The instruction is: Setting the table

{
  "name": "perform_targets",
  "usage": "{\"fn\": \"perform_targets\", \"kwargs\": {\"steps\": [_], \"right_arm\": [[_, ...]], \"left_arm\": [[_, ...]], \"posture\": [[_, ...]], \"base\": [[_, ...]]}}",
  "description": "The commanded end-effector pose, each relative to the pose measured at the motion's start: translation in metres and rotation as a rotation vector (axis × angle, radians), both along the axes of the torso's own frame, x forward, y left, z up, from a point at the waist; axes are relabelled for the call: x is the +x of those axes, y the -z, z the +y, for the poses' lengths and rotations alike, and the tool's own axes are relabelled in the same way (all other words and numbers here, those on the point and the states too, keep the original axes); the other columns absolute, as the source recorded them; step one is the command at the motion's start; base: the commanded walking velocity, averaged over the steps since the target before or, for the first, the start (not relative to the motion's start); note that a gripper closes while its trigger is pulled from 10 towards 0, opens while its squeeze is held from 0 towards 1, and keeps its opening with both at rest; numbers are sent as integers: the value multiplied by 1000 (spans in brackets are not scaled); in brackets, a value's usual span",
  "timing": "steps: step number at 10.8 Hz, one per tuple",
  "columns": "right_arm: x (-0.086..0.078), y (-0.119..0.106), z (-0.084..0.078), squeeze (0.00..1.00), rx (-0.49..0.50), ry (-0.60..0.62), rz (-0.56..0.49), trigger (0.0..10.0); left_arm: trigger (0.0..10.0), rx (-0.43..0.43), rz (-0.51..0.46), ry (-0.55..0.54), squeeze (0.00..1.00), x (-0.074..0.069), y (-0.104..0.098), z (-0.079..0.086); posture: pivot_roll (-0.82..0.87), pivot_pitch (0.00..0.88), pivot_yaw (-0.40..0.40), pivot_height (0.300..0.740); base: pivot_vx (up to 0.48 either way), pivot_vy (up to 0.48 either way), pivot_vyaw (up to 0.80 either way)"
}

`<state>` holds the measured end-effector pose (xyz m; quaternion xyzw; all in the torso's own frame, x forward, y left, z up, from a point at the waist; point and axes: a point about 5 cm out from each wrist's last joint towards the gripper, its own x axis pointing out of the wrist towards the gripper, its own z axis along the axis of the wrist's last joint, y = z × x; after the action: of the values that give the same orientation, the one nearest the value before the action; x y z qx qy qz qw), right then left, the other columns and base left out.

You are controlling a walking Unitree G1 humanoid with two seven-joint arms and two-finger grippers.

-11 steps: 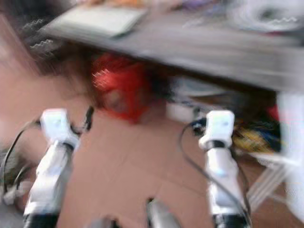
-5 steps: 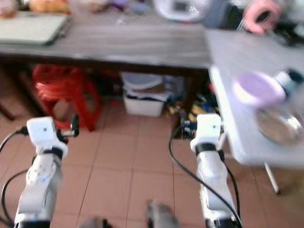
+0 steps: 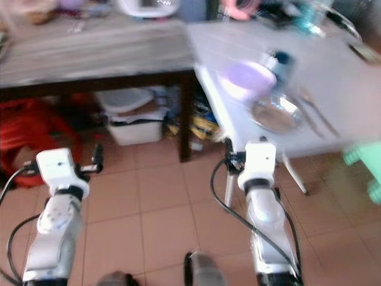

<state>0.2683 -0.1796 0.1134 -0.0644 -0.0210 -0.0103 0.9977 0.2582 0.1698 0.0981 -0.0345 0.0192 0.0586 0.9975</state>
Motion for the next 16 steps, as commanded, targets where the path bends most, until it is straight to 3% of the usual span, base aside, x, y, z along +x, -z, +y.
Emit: {"fn": "perform_targets", "kwargs": {"steps": [1,4,8,11,13,16], "right_arm": [[2,-7,3,0,13,-24,-26,10000],[2,-6,-4,0,-13,12,-6,10000],[3,-5,0,0,-42,33,-2,10000],[4,-3,1,0,42,19,20,10000],[4,-7,2,0,25,11,-11,10000],[4,-8,3,0,23,7,-21,10000]], "left_arm": [[10000,11,14,13,0,-3,2,1],[10000,13,17,7,0,-2,0,-1],[10000,11,16,8,0,-2,-3,-1],[10000,12,-20,17,0,0,-8,-4],[10000,20,-59,79,0,2,-15,-9],[10000,17,-74,104,0,4,-19,-12]], "posture": [[-53,133,-14,740],[-57,141,-15,740],[-55,141,-14,740],[-55,136,-13,740],[-52,130,-13,740],[-49,146,-9,740]], "base": [[0,0,0],[0,-167,0],[0,-329,0],[0,-80,0],[0,0,0],[404,0,0]]}}
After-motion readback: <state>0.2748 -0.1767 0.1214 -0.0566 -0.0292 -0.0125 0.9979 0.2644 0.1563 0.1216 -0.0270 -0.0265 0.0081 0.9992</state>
